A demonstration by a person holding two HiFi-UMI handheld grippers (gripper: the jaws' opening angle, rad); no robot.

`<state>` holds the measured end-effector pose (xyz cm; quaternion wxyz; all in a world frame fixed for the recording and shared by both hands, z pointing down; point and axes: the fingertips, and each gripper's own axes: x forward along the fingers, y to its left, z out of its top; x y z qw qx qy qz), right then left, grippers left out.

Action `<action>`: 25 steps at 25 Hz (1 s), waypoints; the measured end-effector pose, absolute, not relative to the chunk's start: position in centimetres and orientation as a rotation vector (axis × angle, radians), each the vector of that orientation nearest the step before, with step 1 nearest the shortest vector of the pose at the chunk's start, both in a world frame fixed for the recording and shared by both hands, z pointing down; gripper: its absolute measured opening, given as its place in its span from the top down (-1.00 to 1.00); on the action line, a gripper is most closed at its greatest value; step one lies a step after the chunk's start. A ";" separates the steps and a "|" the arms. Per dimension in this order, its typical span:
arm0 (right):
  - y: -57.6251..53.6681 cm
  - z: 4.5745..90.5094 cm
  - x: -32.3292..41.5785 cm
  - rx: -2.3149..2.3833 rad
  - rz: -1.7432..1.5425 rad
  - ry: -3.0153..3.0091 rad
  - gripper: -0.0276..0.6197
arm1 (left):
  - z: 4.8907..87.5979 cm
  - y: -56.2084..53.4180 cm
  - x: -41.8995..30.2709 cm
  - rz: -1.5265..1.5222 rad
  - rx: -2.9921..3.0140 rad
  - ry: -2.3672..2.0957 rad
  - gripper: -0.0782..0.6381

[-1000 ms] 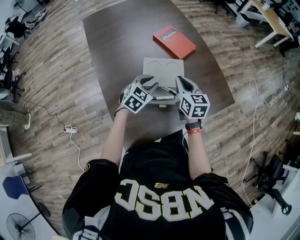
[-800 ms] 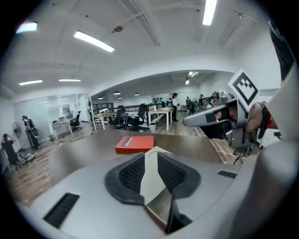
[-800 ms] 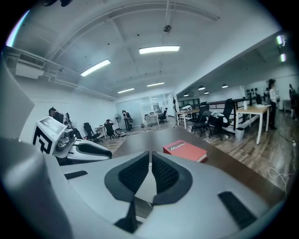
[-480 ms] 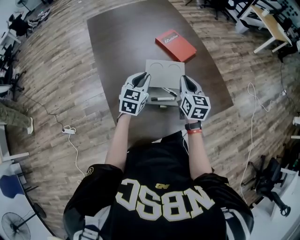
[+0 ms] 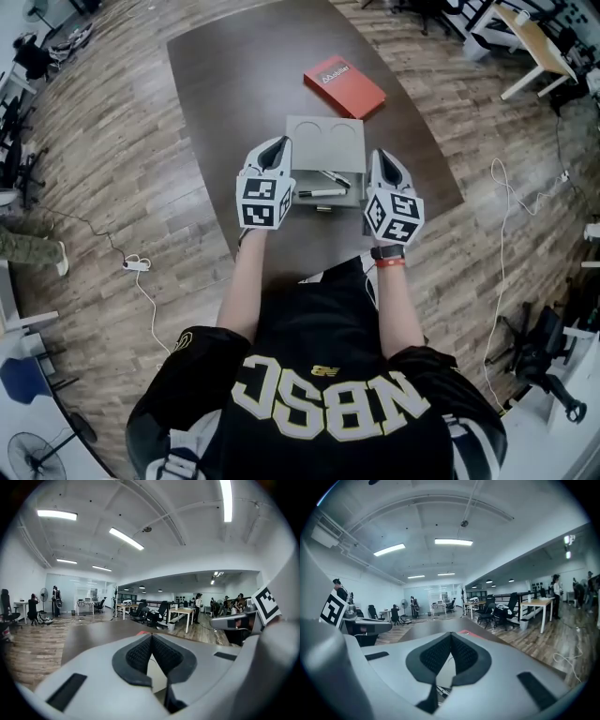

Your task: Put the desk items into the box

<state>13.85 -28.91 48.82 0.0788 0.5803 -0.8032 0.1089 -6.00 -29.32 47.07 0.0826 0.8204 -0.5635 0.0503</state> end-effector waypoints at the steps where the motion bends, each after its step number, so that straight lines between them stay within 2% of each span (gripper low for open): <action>1: -28.8 48.8 14.1 1.746 0.317 -2.397 0.89 | 46.9 -29.3 -6.1 0.135 2.450 -1.695 0.74; 12: -28.2 49.1 14.3 1.747 0.331 -2.392 0.89 | 46.5 -28.0 -5.6 0.037 2.466 -1.690 0.74; 18: -28.1 49.9 13.8 1.707 0.347 -2.392 0.89 | 48.3 -27.5 -4.8 0.088 2.472 -1.665 0.74; 21: -28.3 50.6 13.7 1.681 0.359 -2.385 0.89 | 50.4 -27.6 -3.7 0.205 2.495 -1.602 0.74; 25: -28.8 51.8 13.6 1.652 0.374 -2.375 0.89 | 55.8 -27.9 -1.3 0.523 2.513 -1.428 0.74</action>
